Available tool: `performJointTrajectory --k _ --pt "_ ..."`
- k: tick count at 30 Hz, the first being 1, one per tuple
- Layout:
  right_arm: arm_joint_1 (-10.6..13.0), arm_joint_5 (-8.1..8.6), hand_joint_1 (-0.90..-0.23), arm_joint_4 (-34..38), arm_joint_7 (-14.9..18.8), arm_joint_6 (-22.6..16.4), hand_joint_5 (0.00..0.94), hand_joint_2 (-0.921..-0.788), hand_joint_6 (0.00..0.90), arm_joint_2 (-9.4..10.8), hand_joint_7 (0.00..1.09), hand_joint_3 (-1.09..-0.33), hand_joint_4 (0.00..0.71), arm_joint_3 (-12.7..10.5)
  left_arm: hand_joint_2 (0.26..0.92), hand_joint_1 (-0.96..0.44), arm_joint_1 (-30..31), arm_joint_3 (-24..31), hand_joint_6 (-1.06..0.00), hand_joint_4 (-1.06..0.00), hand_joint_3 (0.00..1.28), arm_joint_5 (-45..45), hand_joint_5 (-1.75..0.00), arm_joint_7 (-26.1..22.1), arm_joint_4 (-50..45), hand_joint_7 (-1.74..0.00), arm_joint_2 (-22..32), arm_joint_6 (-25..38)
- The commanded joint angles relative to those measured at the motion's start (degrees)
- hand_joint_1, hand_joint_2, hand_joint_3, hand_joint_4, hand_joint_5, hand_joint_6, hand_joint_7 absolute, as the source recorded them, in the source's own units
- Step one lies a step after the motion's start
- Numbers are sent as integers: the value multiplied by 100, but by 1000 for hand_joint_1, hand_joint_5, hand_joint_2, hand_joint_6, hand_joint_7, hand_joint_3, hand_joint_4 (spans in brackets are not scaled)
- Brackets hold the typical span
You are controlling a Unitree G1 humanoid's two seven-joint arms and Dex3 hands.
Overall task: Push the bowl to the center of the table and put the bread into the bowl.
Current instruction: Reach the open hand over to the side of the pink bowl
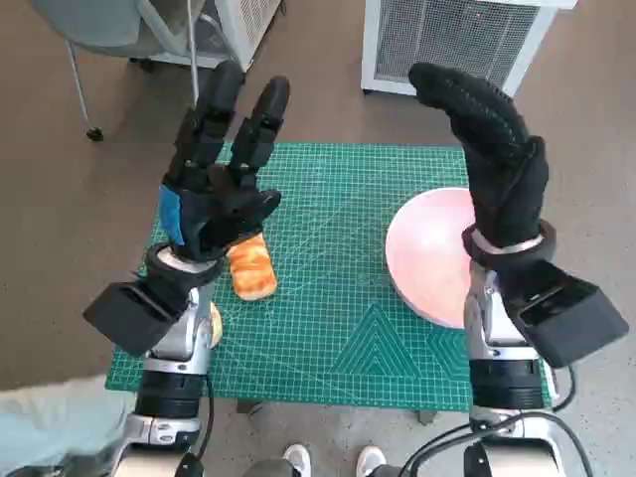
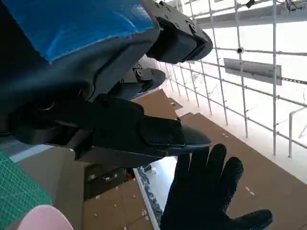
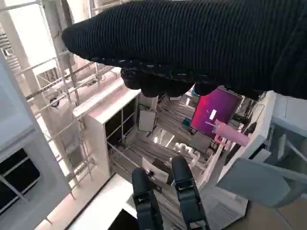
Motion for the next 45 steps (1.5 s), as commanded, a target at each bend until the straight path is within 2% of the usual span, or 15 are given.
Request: performJointTrajectory --k 1,20,23,28,32,34,39,45 --pt "106 -17 -666 96 28 19 6 -921 -1 -32 641 -799 278 -16 921 -301 9 -22 -388 -329 153 -36 -3 -38 -2 -5 26 -67" --pt "157 -12 -670 -8 6 75 5 -921 -1 -37 641 -798 278 -18 921 -299 29 -21 -389 -330 153 -48 -2 -55 -64 -4 18 -28" --pt "184 28 -669 -28 23 80 4 -921 -1 -77 639 -802 275 -56 921 -299 36 -33 -389 -329 153 -34 -2 -46 -72 -4 6 -30" --pt "272 153 -669 153 82 -60 1 -921 -1 -289 636 -811 264 -298 921 -299 51 -42 -389 -330 153 -15 -2 -33 -86 -4 1 -33" --pt "291 236 -680 597 81 -281 3 -921 -1 -548 657 -800 267 -626 921 -302 76 -47 -389 -330 153 8 -1 -12 -114 -4 -6 -40" --pt "305 193 -686 803 -19 -400 6 -921 0 -641 667 -793 273 -777 921 -306 86 -46 -389 -330 152 21 -1 0 -123 -4 -5 -44" --pt "323 -122 -693 1657 -493 -774 9 -921 1 -894 673 -791 278 -1133 921 -313 105 -22 -389 -329 152 23 -1 13 -103 -4 11 -74" --pt "321 -511 -688 2786 -1161 -975 4 -921 0 -1252 621 -799 262 -1345 921 -320 107 3 -388 -329 151 22 0 27 -6 -3 19 -133"
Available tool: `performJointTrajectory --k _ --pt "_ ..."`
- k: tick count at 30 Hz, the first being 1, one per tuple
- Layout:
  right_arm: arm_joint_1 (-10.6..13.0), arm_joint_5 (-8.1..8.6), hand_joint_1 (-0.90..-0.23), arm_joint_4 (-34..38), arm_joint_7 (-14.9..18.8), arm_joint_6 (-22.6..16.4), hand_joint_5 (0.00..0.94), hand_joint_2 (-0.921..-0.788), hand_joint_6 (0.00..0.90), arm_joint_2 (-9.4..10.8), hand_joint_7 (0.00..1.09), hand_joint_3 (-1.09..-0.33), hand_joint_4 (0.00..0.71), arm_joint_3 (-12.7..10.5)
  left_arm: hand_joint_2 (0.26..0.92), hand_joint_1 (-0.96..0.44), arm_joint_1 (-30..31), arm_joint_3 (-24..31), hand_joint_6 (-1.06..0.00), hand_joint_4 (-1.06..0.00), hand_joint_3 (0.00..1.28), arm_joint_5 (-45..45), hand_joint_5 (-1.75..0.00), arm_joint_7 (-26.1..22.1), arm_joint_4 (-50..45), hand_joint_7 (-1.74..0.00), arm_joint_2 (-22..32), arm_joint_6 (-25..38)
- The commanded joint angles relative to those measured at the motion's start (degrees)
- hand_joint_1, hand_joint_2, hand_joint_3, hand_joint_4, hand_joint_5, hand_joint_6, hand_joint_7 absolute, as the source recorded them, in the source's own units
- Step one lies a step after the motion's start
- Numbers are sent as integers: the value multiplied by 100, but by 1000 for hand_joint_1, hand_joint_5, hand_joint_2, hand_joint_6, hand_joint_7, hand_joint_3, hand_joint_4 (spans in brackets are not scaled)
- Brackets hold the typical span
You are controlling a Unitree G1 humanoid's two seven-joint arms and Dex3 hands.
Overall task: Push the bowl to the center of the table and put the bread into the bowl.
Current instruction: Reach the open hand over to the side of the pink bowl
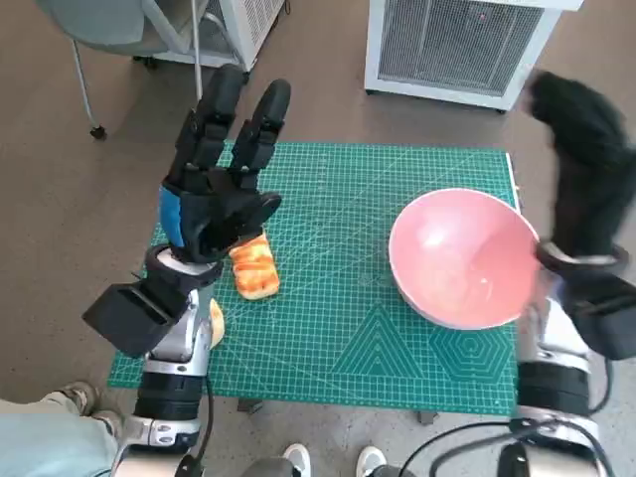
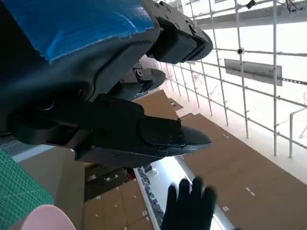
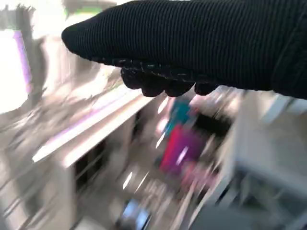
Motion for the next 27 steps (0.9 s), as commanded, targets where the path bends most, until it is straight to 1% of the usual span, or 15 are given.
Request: performJointTrajectory --k 1,3,4,5,7,9,11,15,18,19,24,27 --pt "122 -333 -685 889 -550 -69 3 -921 -1 -242 612 -800 259 -142 921 -321 53 14 -388 -329 151 20 0 33 27 -3 32 -110" --pt "138 -455 -667 1215 -802 -59 2 -921 -1 -341 585 -816 251 -159 921 -325 49 27 -388 -329 151 0 0 25 66 -3 39 -129" --pt "149 -486 -661 1362 -911 -32 1 -921 -1 -376 580 -821 250 -164 921 -326 46 34 -388 -329 151 -12 0 23 83 -3 41 -135" --pt "148 -512 -641 1475 -993 -25 1 -921 -1 -400 571 -835 249 -163 921 -327 45 38 -388 -329 150 -19 0 21 94 -3 42 -140" --pt "150 -493 -615 1685 -1096 20 2 -921 -1 -418 561 -852 249 -183 921 -328 46 40 -388 -329 150 -30 -1 25 98 -3 35 -140" --pt "142 -403 -594 1893 -1152 119 1 -921 -1 -401 559 -862 246 -232 921 -328 32 45 -390 -331 150 -41 -1 27 119 -4 29 -143" --pt "122 -292 -578 2070 -1146 224 0 -921 -1 -372 559 -869 243 -291 921 -328 17 45 -392 -333 150 -43 -2 34 135 -5 19 -137" --pt "94 -71 -561 2369 -983 483 0 -921 -1 -257 556 -875 239 -408 921 -326 4 44 -394 -336 149 -44 -4 44 144 -6 3 -132" --pt "84 40 -565 2553 -878 727 1 -921 -1 -162 551 -873 240 -437 921 -325 2 39 -395 -338 148 -37 -4 53 139 -6 -8 -130" --pt "101 75 -574 2613 -842 838 1 -921 -1 -101 548 -871 238 -445 921 -325 8 36 -395 -339 148 -31 -4 58 130 -6 -10 -127" --pt "134 136 -596 2760 -769 1106 0 -921 2 88 535 -852 207 -443 921 -324 9 51 -396 -340 147 -51 -4 43 123 -6 14 -104" --pt "140 190 -611 2865 -615 1328 2 -921 10 268 530 -829 204 -452 921 -324 2 70 -396 -341 147 -82 -4 17 124 -6 46 -74"
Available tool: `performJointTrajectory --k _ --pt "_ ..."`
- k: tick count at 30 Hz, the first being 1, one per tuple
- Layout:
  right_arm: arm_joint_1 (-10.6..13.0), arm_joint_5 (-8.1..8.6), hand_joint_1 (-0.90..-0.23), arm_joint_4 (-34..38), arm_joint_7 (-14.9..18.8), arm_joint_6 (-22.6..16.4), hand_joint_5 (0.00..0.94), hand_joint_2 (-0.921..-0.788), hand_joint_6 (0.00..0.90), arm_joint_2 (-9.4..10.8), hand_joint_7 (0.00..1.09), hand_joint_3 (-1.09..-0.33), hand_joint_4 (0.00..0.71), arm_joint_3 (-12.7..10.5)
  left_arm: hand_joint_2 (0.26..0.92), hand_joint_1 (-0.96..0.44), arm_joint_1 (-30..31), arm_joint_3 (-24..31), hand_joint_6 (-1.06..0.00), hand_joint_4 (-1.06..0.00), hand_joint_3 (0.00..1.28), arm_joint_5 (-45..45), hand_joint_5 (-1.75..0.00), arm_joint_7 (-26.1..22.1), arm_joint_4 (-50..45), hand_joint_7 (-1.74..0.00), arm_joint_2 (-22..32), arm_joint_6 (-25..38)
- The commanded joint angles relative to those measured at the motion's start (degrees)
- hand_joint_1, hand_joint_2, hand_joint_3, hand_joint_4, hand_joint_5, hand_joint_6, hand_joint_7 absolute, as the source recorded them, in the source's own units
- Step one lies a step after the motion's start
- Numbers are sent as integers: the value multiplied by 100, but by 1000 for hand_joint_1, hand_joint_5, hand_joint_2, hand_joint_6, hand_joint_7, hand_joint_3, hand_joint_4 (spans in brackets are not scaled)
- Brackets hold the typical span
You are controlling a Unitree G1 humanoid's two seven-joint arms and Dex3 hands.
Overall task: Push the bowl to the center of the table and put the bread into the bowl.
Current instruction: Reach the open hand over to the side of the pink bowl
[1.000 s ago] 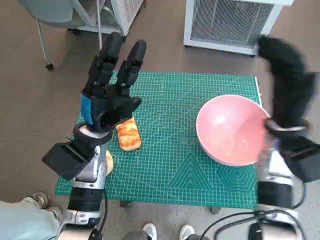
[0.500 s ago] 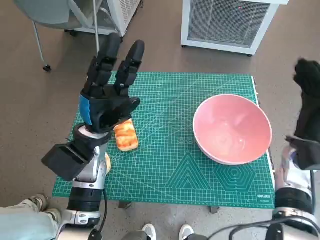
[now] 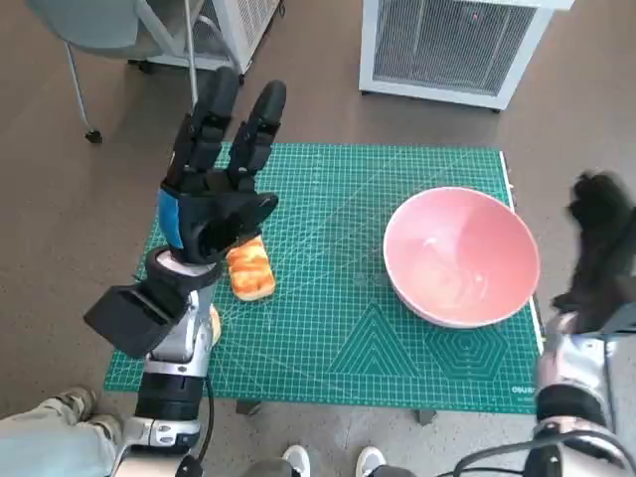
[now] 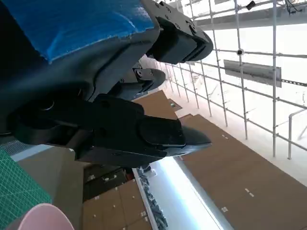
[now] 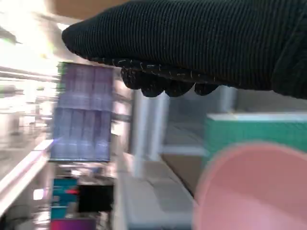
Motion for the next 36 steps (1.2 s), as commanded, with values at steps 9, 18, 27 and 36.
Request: performJointTrajectory --k 9,18,27,36 --pt "57 51 -627 234 411 720 13 -921 29 701 515 -804 226 84 921 -314 2 31 -397 -345 148 -71 -5 -4 -35 -6 106 60" --pt "-67 -105 -631 242 612 950 8 -921 61 959 456 -813 235 329 921 -310 17 45 -398 -354 149 -69 -8 -13 -54 -6 189 93" --pt "-240 -265 -635 255 632 968 3 -921 96 1147 398 -807 236 593 921 -306 25 36 -407 -357 149 -71 -7 13 -100 -10 220 135" --pt "-456 -315 -649 297 749 978 6 -921 122 1361 386 -782 246 707 921 -308 42 63 -418 -364 148 -80 -8 21 -125 -15 238 160"
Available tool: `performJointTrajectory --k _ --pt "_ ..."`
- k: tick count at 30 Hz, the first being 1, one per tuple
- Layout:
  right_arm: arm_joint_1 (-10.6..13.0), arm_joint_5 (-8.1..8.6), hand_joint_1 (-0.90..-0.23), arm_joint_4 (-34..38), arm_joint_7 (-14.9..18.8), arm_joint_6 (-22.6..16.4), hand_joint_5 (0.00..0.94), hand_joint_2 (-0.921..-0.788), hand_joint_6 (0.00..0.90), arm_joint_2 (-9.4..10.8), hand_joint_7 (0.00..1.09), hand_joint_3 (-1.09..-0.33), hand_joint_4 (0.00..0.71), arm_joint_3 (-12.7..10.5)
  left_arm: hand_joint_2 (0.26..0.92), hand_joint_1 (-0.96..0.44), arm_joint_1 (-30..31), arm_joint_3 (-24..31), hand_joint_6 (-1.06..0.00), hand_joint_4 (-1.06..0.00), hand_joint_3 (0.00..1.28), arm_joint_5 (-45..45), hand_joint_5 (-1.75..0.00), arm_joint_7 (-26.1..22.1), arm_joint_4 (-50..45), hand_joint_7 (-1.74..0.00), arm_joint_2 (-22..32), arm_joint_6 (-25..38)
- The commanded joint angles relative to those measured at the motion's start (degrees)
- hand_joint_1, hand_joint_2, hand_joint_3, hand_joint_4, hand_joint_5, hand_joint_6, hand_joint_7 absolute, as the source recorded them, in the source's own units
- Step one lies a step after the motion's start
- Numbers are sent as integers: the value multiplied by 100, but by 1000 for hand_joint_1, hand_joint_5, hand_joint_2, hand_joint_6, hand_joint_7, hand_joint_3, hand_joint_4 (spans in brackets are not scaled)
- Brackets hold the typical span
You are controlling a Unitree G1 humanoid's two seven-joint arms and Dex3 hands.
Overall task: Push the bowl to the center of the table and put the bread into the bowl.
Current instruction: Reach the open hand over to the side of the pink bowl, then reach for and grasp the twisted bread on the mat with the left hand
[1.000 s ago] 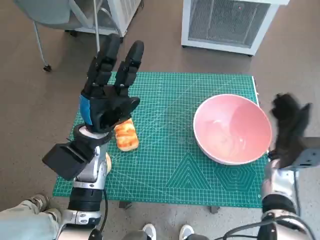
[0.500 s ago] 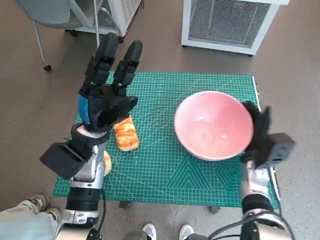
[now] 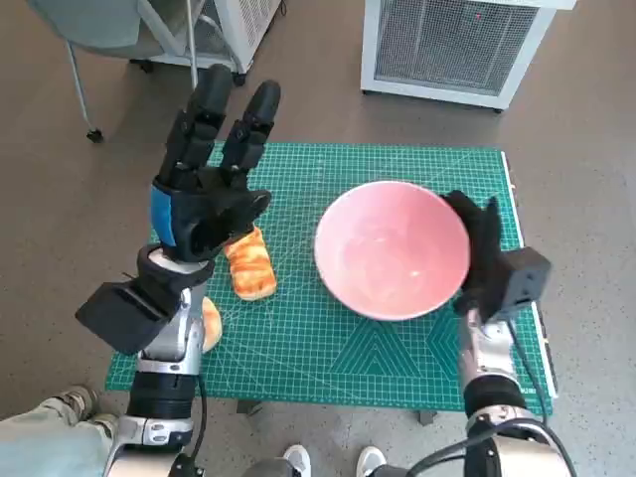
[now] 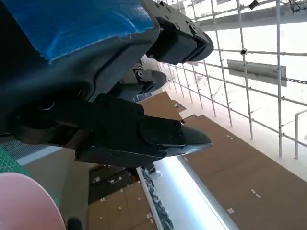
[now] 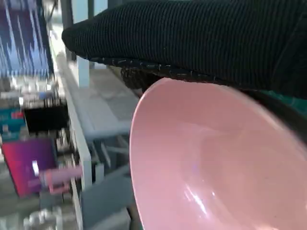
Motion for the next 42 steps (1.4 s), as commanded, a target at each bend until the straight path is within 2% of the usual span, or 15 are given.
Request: performJointTrajectory --k 1,11,15,19,25,29,35,39,42 --pt "-82 -58 -653 130 64 114 7 -921 125 148 386 -780 249 69 921 -311 44 51 -418 -366 146 -45 -9 23 -87 -15 47 31" --pt "-370 -162 -679 219 -14 181 9 -921 133 331 387 -768 258 225 921 -309 66 87 -422 -373 122 -38 -8 31 -43 -15 53 27" --pt "-483 -136 -686 238 4 242 9 -921 133 382 389 -765 260 221 921 -308 101 89 -424 -374 119 -24 -8 41 -90 -15 46 43" --pt "-568 -133 -688 254 2 278 7 -921 133 348 392 -762 258 192 921 -309 146 80 -427 -375 118 -12 -7 50 -141 -16 39 62" --pt "-659 -163 -672 149 -101 137 4 -921 130 150 393 -775 255 160 921 -302 236 65 -428 -375 108 8 -6 71 -298 -16 41 128" --pt "-691 -130 -649 -129 -198 -272 4 -921 126 71 391 -788 256 124 921 -301 287 69 -428 -376 94 -4 -5 55 -393 -15 66 175" --pt "-584 -133 -667 -775 -143 -967 4 -921 123 36 395 -808 256 190 921 -296 291 46 -425 -372 86 -53 -2 32 -505 -13 59 292" --pt "-401 -19 -666 -1552 244 -1445 2 -921 99 37 440 -817 256 312 921 -303 221 23 -424 -369 82 -186 -1 -39 -545 -12 17 419" --pt "-236 65 -664 -2111 496 -1584 1 -921 58 28 516 -822 256 431 921 -311 174 4 -424 -369 80 -323 0 -129 -567 -12 -17 493"
